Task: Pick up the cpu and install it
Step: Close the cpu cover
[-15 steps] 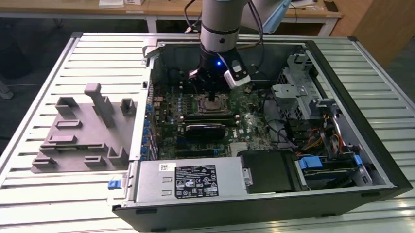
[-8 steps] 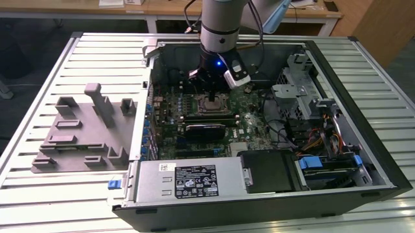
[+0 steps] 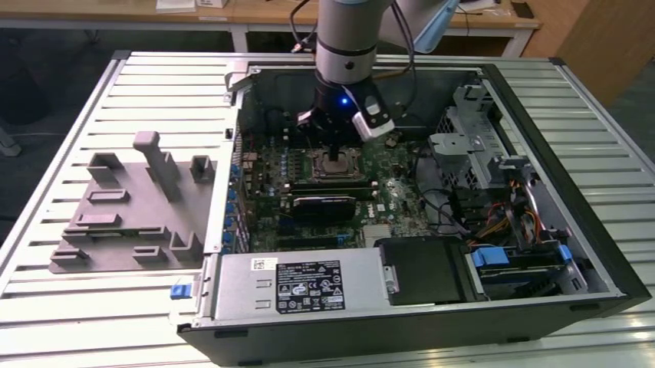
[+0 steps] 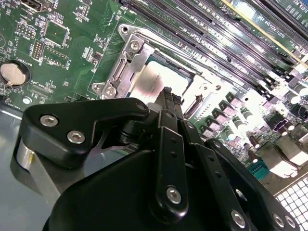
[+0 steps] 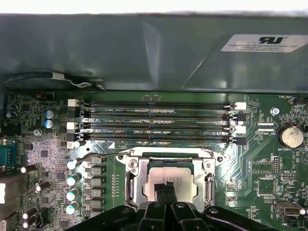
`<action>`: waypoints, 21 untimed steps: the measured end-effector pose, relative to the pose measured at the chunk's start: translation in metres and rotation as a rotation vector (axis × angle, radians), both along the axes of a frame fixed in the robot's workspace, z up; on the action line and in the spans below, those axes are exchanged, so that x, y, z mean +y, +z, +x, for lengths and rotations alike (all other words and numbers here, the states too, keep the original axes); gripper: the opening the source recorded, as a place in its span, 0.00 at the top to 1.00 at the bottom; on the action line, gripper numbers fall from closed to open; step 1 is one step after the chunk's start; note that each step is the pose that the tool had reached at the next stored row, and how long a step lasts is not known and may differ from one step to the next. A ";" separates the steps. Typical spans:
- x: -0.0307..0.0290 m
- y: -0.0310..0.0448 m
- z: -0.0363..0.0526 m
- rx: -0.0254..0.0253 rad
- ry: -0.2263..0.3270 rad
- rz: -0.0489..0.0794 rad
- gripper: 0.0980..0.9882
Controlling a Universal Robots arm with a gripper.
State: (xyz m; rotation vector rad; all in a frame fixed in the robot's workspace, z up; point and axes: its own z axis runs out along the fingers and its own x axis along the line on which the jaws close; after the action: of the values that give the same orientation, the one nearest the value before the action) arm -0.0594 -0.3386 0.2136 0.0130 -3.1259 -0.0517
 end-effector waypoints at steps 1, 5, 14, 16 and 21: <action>-0.0001 -0.0005 -0.0001 -0.0001 0.000 0.000 0.99; -0.0002 -0.0017 -0.0005 0.0000 -0.013 0.000 0.99; -0.0008 -0.0046 -0.0111 -0.0001 -0.025 0.000 0.99; -0.0011 -0.0057 -0.0132 -0.0001 -0.027 0.000 0.99; -0.0019 -0.0094 -0.0153 0.0000 -0.031 0.000 0.99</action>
State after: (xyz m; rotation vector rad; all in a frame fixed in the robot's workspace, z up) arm -0.0746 -0.3405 0.2042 -0.0356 -3.1263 -0.0520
